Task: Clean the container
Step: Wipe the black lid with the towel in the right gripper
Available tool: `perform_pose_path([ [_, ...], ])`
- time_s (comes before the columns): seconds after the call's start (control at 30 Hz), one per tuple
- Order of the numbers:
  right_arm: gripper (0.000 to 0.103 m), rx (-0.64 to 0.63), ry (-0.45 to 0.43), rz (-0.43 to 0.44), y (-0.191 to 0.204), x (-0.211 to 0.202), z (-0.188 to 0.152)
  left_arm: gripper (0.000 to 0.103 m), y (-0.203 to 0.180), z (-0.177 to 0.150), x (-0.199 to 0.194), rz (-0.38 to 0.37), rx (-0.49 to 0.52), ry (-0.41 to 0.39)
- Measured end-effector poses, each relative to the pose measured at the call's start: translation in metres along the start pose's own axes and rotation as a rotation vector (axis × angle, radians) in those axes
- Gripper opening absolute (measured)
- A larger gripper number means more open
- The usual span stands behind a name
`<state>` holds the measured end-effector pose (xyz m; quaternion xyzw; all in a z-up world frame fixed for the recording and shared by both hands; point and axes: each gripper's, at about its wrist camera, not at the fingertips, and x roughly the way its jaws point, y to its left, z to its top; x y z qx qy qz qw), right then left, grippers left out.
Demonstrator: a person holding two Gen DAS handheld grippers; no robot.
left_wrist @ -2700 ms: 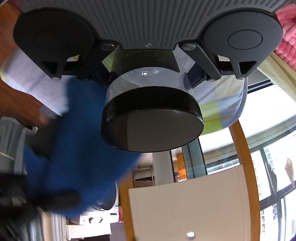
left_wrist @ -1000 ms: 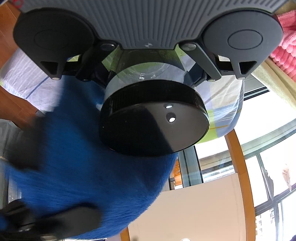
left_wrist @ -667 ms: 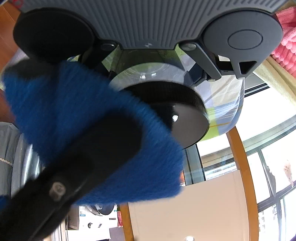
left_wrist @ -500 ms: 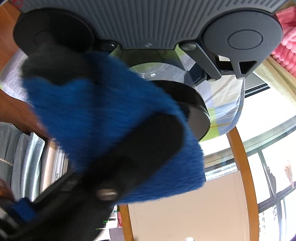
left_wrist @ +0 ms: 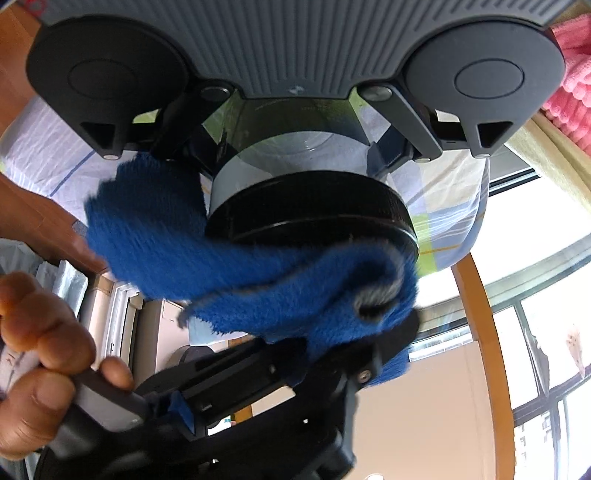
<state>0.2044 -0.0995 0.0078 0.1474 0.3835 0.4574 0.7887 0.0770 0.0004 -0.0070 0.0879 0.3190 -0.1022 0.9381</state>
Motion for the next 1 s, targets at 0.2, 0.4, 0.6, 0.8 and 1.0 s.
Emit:
perform_pose_path([
  [0.2, 0.007, -0.024, 0.006, 0.055, 0.004, -0.049, -0.009, 0.086, 0.002, -0.001, -0.002, -0.002, 0.000, 0.000],
  [0.4, 0.007, -0.143, 0.156, 0.081, 0.028, -0.055, -0.023, 0.086, 0.002, -0.001, -0.003, 0.000, 0.005, -0.002],
  [0.6, 0.006, -0.121, 0.229, 0.135, 0.026, -0.025, -0.021, 0.086, 0.005, -0.002, -0.004, -0.003, 0.001, -0.003],
  [0.8, 0.004, -0.210, 0.251, 0.153, 0.038, -0.008, -0.015, 0.087, 0.001, -0.002, -0.002, 0.019, 0.036, 0.004],
  [1.0, 0.002, -0.204, 0.194, 0.159, 0.034, 0.009, -0.009, 0.087, 0.002, -0.002, -0.001, 0.023, 0.041, 0.006],
])
